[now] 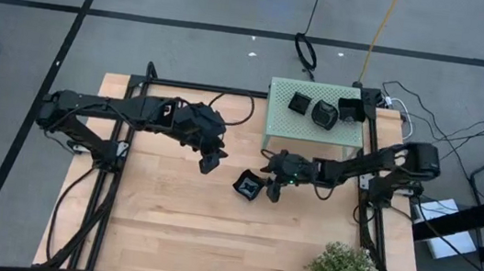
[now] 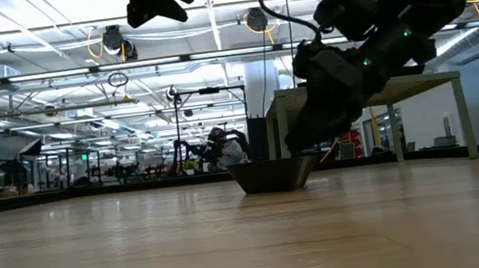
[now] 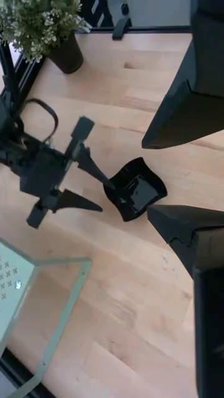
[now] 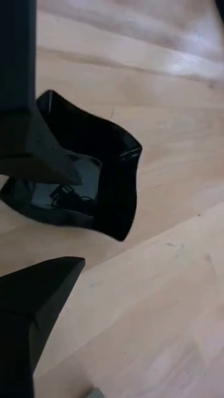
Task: Pick & Place Mini shaped plates
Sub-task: Stack the distorted square plate on top of the distorted square plate on the shelf
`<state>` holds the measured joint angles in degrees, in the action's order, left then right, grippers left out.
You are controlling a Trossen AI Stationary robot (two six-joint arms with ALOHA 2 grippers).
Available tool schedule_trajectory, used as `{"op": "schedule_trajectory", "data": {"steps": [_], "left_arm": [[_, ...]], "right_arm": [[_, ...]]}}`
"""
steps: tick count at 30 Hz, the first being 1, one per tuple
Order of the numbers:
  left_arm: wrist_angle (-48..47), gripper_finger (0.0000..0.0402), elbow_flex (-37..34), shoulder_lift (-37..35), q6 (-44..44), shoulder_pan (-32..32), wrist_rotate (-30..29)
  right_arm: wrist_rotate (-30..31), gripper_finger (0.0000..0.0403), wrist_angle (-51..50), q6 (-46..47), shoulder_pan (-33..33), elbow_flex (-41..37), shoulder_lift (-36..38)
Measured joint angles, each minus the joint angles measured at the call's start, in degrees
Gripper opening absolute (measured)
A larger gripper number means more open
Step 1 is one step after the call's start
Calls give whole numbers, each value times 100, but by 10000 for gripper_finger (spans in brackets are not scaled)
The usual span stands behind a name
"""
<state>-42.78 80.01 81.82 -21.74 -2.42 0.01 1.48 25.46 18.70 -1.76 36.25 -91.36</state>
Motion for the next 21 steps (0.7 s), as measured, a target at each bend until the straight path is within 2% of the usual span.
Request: {"op": "schedule_trajectory", "data": {"steps": [9, 15, 18, 21], "left_arm": [[-3, 159, 0, 0, 4, 152, 2], [-18, 159, 0, 0, 4, 183, 0], [-20, 159, 0, 0, 7, 182, -2], [-20, 159, 0, 0, 6, 182, -2]], "right_arm": [[-16, 172, 282, 18, -79, 2, -587], [-177, 164, 310, 449, -75, 2, -781], [-177, 140, 317, 462, -63, 2, -779], [-184, 97, 314, 464, -61, 2, -779]]}}
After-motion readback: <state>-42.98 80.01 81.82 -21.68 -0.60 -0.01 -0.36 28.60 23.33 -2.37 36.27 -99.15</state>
